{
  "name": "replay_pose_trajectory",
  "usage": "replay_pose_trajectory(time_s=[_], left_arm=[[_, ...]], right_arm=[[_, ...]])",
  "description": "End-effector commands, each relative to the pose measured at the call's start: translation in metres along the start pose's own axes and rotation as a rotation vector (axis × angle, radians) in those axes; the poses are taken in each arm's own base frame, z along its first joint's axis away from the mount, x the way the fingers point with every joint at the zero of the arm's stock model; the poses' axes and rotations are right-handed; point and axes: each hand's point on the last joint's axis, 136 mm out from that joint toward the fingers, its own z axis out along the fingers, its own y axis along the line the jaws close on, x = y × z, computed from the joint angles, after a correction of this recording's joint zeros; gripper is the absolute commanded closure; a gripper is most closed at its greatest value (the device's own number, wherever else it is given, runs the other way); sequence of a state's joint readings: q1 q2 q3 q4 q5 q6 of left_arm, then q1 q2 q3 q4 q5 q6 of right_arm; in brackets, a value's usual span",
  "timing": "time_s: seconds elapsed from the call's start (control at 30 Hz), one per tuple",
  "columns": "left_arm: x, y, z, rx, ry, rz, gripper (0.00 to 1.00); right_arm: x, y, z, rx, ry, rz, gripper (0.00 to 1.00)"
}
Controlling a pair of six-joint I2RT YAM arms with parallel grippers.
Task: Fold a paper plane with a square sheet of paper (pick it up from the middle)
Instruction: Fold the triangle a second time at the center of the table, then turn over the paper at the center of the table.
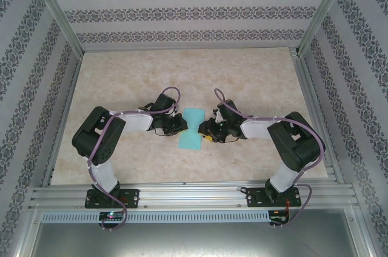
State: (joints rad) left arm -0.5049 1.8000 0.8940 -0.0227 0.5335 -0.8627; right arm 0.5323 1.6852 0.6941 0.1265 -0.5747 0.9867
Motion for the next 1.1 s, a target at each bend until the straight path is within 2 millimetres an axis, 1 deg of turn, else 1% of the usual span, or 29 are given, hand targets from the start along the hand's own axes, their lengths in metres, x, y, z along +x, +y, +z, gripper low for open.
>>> replay_pose_trajectory(time_s=[0.0,0.27,0.43,0.67,0.8,1.07], left_arm=[[-0.002,-0.007,-0.002,-0.016,-0.004,0.037,0.86],[0.002,0.007,0.001,-0.072,0.011,0.023,0.86],[0.005,0.015,0.003,-0.101,0.026,0.022,0.87],[0.007,0.021,0.004,-0.13,0.038,0.021,0.87],[0.008,0.026,0.003,-0.146,0.03,0.012,0.87],[0.009,0.028,0.003,-0.148,0.029,0.004,0.88]], right_arm=[[0.0,0.006,0.008,-0.022,0.02,-0.005,0.61],[-0.002,0.012,0.009,-0.047,0.013,0.001,0.61],[-0.002,0.012,0.01,-0.05,0.012,0.014,0.61],[0.0,0.009,0.011,-0.046,0.016,0.029,0.6],[0.001,0.013,0.013,-0.065,0.022,0.029,0.61],[0.0,0.016,0.013,-0.072,0.016,0.02,0.65]])
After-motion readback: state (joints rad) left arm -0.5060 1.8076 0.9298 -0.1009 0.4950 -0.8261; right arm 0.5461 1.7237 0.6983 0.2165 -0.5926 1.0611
